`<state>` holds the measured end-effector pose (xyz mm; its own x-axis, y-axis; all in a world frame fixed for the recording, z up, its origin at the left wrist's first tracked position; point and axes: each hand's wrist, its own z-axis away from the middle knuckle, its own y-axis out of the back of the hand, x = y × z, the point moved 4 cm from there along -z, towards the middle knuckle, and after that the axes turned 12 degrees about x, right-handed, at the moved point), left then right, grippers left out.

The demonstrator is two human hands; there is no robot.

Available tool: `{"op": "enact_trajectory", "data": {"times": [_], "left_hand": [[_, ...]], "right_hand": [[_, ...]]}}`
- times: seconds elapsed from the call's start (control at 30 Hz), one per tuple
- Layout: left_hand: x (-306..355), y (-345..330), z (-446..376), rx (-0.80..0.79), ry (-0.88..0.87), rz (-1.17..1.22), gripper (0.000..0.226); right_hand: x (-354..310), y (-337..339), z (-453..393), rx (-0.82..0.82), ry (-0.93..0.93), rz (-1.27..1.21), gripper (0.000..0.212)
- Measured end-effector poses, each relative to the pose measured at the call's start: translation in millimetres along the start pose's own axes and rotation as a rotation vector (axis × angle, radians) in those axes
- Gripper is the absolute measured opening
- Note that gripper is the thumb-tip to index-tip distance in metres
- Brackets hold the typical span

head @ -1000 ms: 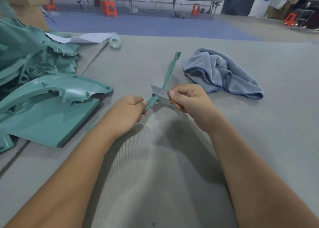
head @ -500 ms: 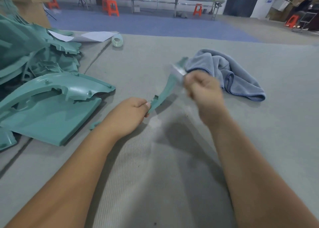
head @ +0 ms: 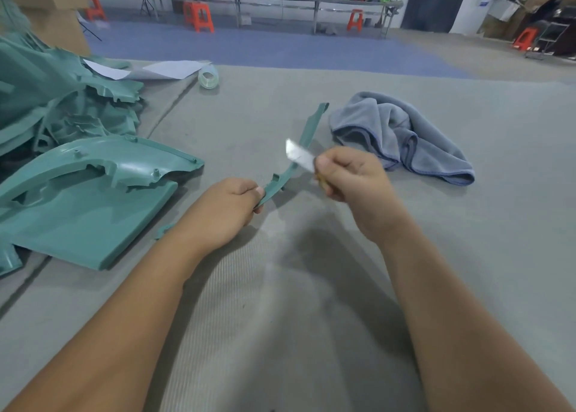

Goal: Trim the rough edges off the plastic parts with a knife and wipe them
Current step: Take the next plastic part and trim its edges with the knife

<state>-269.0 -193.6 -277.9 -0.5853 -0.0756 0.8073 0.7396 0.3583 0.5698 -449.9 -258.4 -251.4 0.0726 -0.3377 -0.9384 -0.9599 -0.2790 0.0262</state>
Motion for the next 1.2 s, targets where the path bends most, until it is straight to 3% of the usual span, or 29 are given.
{"op": "enact_trajectory", "data": {"times": [0.07,0.27,0.53,0.63,0.83,1.2], "left_hand": [[1,0,0,0.005,0.003,0.014,0.039],[3,1,2,-0.029,-0.014,0.000,0.038],[2,1,3,-0.077,-0.024,-0.062,0.039],[1,1,0,-0.090,0.005,-0.009,0.038],[-3,3,-4,-0.154,0.052,0.107,0.037],[-5,5,-4,-0.258,0.108,0.204,0.043]], "right_hand": [[2,-12,3,-0.071,-0.005,0.077,0.024],[8,-10,-3,-0.008,0.012,0.109,0.024],[10,44,-27,0.350,0.000,-0.217,0.027],[9,41,-22,0.271,-0.016,-0.245,0.028],[8,-5,-7,-0.202,-0.058,-0.081,0.026],[10,-8,-19,-0.096,-0.045,-0.078,0.019]]}}
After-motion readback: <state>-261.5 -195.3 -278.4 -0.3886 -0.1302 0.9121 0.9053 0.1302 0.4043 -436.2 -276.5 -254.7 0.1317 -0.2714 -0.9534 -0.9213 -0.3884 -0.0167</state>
